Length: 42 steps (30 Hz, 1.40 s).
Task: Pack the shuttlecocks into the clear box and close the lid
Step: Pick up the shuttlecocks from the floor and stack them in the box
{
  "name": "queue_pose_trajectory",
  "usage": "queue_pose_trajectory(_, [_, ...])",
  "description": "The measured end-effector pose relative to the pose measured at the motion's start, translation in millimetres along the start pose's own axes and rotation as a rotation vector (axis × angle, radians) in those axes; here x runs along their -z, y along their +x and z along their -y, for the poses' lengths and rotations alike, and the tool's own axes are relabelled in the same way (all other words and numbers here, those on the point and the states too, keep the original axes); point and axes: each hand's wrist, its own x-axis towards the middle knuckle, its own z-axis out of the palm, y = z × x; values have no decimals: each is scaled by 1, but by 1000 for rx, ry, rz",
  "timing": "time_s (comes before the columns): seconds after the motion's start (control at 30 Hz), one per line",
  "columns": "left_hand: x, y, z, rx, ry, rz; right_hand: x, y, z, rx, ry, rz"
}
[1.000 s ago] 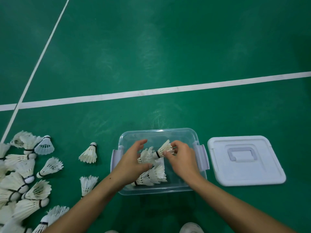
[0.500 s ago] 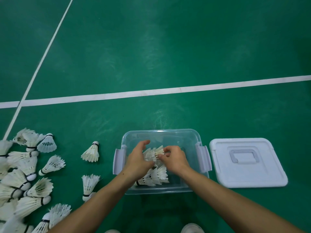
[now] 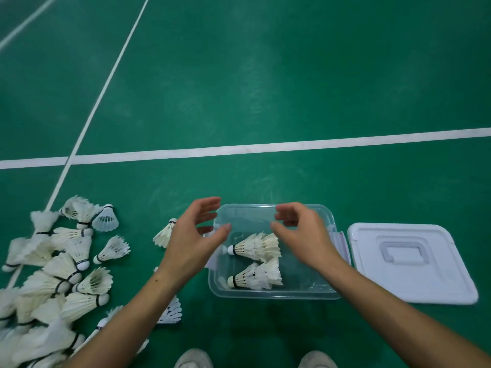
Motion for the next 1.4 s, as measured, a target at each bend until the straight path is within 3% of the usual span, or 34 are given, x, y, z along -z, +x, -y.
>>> queue_pose_trajectory(0.3, [122, -29, 35, 15, 190, -117, -71, -5, 97, 271, -7, 192])
queue_pose_trajectory(0.63, [208, -50, 127, 135, 254, -194, -187, -1, 134, 398, -181, 359])
queue_pose_trajectory(0.93, [236, -44, 196, 246, 551, 73, -241, 28, 113, 415, -431, 367])
queue_pose_trajectory(1.2, [235, -28, 224, 222, 492, 99, -259, 44, 93, 418, -503, 358])
queue_pose_trajectory(1.4, [220, -1, 232, 154, 645, 135, -258, 59, 88, 399, -440, 325])
